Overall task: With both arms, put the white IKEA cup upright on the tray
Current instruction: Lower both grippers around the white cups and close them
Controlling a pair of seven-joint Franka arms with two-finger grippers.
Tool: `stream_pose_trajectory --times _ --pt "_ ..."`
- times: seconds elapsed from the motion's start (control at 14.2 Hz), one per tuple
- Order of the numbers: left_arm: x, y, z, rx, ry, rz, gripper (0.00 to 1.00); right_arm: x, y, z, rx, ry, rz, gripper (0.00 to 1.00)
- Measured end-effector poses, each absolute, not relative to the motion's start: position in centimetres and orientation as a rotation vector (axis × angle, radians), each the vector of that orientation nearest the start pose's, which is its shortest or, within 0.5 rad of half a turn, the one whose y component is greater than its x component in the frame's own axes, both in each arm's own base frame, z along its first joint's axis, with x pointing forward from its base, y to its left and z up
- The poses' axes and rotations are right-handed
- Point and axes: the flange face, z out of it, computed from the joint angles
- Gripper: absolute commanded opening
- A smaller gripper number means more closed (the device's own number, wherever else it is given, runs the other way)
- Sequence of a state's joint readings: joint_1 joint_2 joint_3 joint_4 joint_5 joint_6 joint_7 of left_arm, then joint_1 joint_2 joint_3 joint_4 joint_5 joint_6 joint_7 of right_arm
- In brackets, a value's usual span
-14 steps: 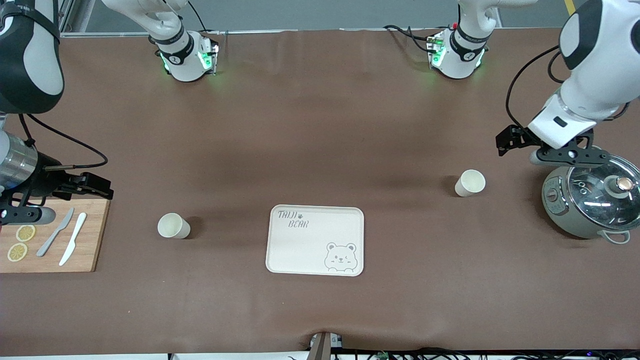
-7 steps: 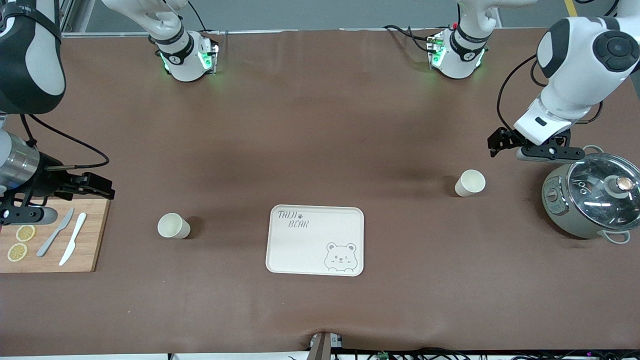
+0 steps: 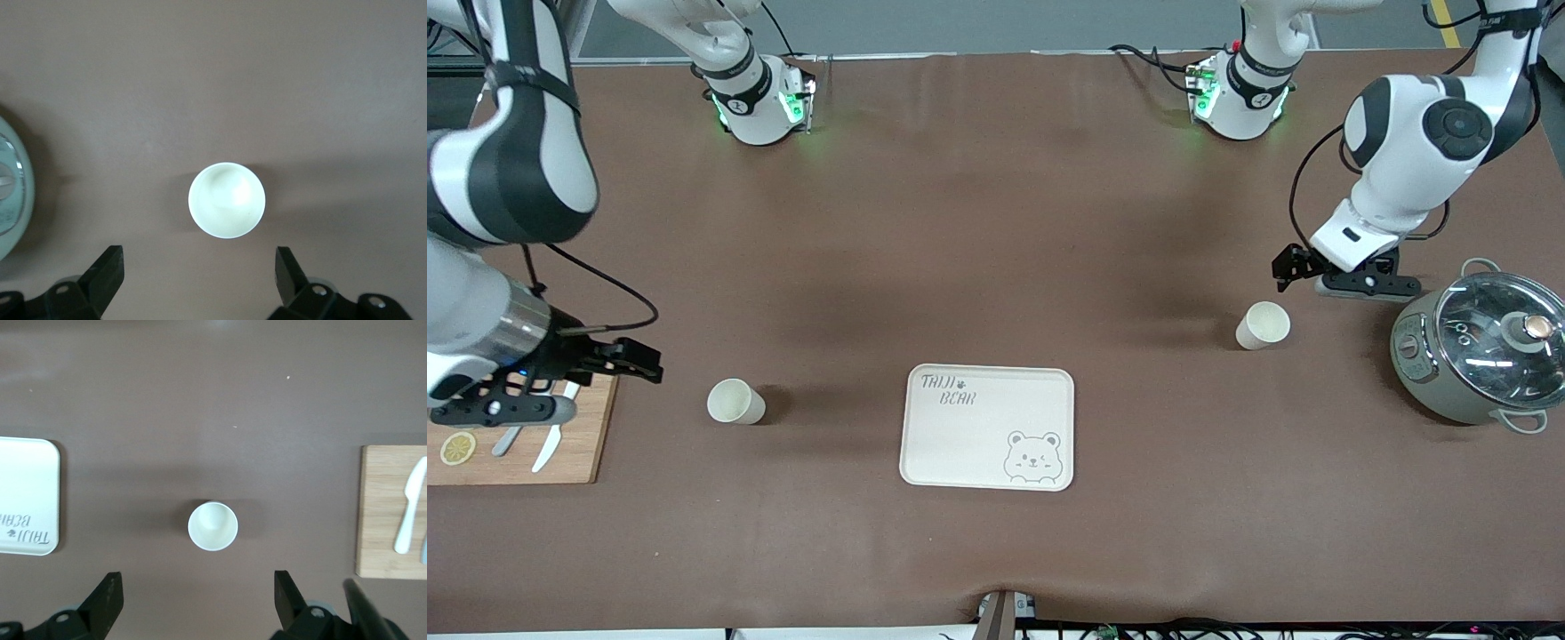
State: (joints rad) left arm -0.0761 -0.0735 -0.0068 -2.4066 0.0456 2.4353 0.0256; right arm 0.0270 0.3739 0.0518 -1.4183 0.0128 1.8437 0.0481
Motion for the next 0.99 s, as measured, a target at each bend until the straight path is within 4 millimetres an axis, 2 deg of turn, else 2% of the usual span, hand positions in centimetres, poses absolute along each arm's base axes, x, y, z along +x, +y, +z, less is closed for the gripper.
stream_pose_trajectory --times 0.28,0.49,0.71,0.99 --pt "49.9 -3.9 30.7 -3.104 0.26 -0.145 1.0 67.7 5.8 46.1 -3.104 -0.054 -0.102 1.0" --pt "50.3 -3.6 28.3 -3.107 0.255 -0.153 1.0 67.5 5.8 43.8 -3.102 -0.053 -0.127 1.0" --pt "50.6 -3.5 26.8 -3.108 0.253 -0.165 1.0 67.3 5.8 42.0 -3.101 -0.051 -0.14 1.0" --pt "50.8 -2.4 26.0 -3.105 0.258 -0.171 1.0 67.0 5.8 40.3 -3.1 -0.05 -0.155 1.0"
